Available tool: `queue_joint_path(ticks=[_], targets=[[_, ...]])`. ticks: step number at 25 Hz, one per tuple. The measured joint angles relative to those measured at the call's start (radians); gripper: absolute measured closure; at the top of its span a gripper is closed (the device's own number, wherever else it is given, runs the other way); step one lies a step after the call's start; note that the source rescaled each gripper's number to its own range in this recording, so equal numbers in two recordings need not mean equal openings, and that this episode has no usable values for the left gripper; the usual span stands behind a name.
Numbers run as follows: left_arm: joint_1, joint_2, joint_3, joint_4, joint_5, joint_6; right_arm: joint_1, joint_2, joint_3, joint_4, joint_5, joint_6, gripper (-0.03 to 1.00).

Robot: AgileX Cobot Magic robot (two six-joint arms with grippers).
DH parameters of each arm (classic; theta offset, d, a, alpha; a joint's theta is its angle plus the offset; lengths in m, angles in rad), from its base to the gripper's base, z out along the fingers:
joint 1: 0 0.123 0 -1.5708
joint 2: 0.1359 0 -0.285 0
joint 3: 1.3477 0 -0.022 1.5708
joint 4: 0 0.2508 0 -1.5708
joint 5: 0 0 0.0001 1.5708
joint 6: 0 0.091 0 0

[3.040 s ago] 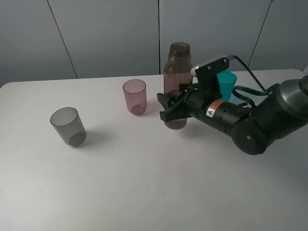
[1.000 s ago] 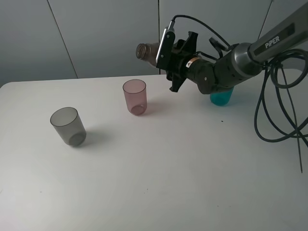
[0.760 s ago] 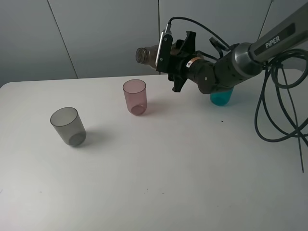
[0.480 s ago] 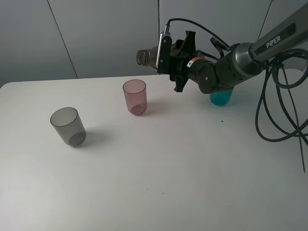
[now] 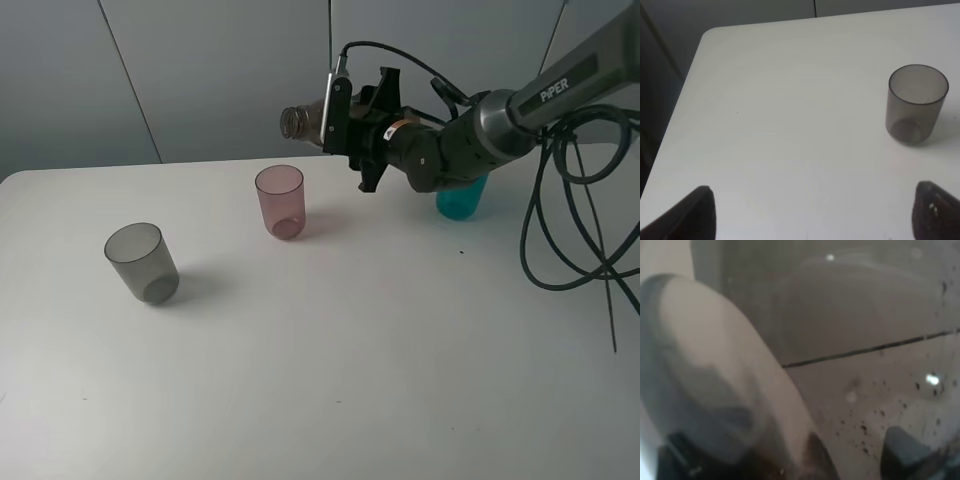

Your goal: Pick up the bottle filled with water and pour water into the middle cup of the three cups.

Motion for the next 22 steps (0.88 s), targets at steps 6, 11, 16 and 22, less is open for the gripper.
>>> queue_joint_path(ticks=[6,11,16,22], targets=[[0.0,0.0,0.0,0.0,0.0,0.0,0.0,0.019,-0.014,-0.009,0.005,-0.009,0.95],[0.0,0.0,0.0,0.0,0.0,0.0,0.0,0.019,-0.014,-0.024,0.005,-0.101,0.95],[0.0,0.0,0.0,0.0,0.0,0.0,0.0,0.019,-0.014,-0.026,0.005,-0.177,0.95],[0.0,0.0,0.0,0.0,0.0,0.0,0.0,0.019,-0.014,-0.026,0.005,-0.206,0.95]])
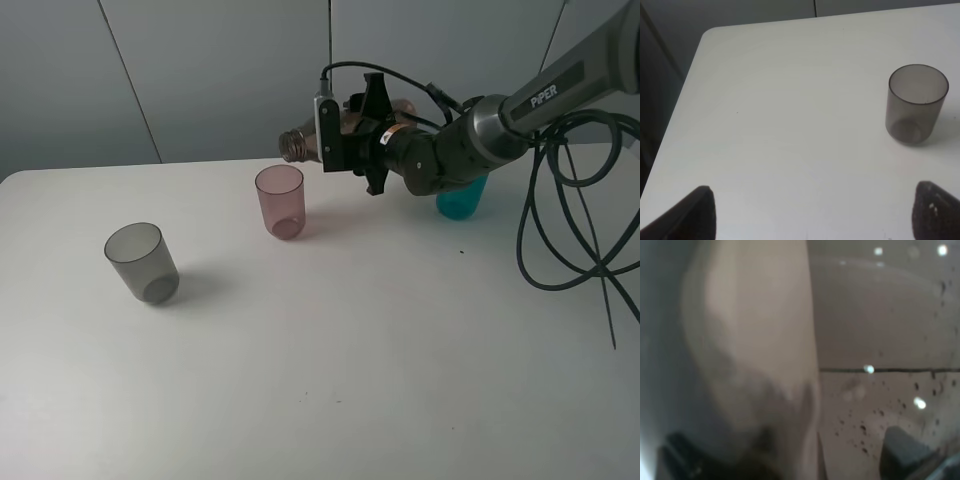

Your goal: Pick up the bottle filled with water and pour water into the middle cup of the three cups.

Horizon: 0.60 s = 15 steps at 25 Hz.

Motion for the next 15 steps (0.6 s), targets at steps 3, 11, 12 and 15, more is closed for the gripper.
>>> queue_joint_path(ticks=[3,11,12,15], targets=[[0.0,0.0,0.0,0.0,0.0,0.0,0.0,0.0,0.0,0.024,-0.005,-0.004,0.95],[0.0,0.0,0.0,0.0,0.0,0.0,0.0,0.0,0.0,0.074,-0.028,-0.06,0.95],[0.0,0.0,0.0,0.0,0.0,0.0,0.0,0.0,0.0,0.074,-0.028,-0.065,0.95],[0.0,0.0,0.0,0.0,0.0,0.0,0.0,0.0,0.0,0.078,-0.031,-0.079,0.95]])
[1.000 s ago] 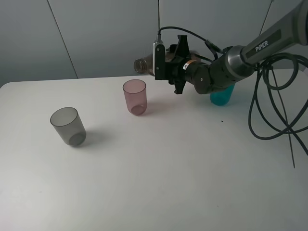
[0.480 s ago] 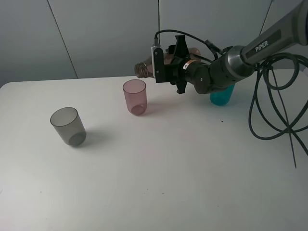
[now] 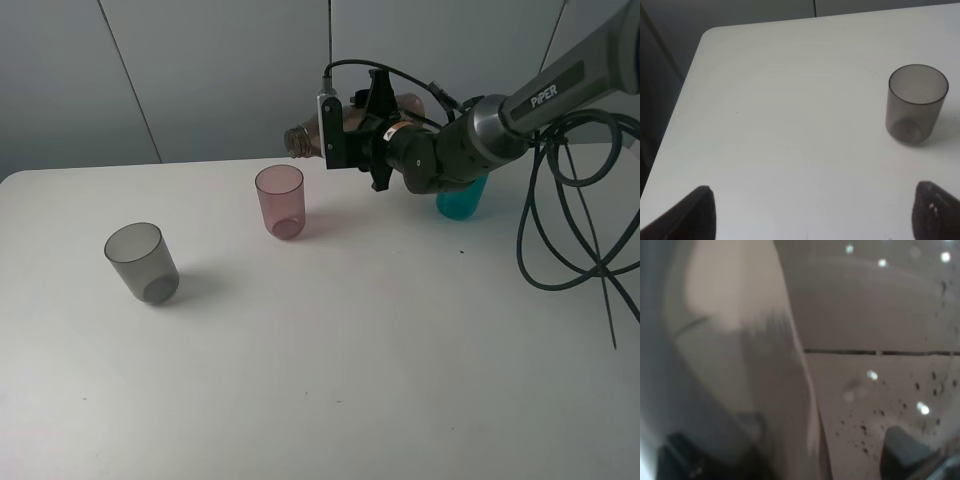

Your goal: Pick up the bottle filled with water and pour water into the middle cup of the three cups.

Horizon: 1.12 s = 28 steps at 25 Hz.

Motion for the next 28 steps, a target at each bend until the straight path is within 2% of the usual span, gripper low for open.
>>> queue_joint_path(ticks=[28], targets=[[0.0,0.0,0.0,0.0,0.0,0.0,0.012,0.0,0.0,-0.004,-0.027,-0.127,0.95]])
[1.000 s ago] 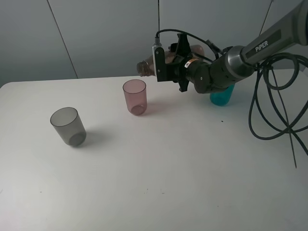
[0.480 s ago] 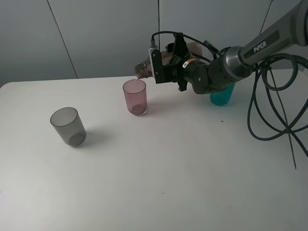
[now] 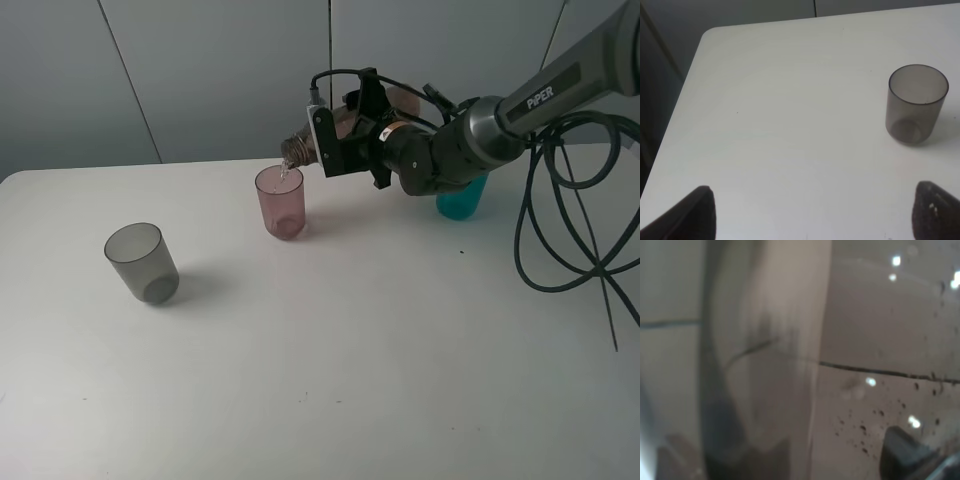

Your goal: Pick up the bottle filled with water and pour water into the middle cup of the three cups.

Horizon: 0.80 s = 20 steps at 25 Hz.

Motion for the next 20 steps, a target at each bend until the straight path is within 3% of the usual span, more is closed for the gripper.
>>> queue_joint_path(ticks=[20], targets=[[0.0,0.0,0.0,0.0,0.0,0.0,0.0,0.0,-0.002,0.0,-0.032,-0.112,0.95]])
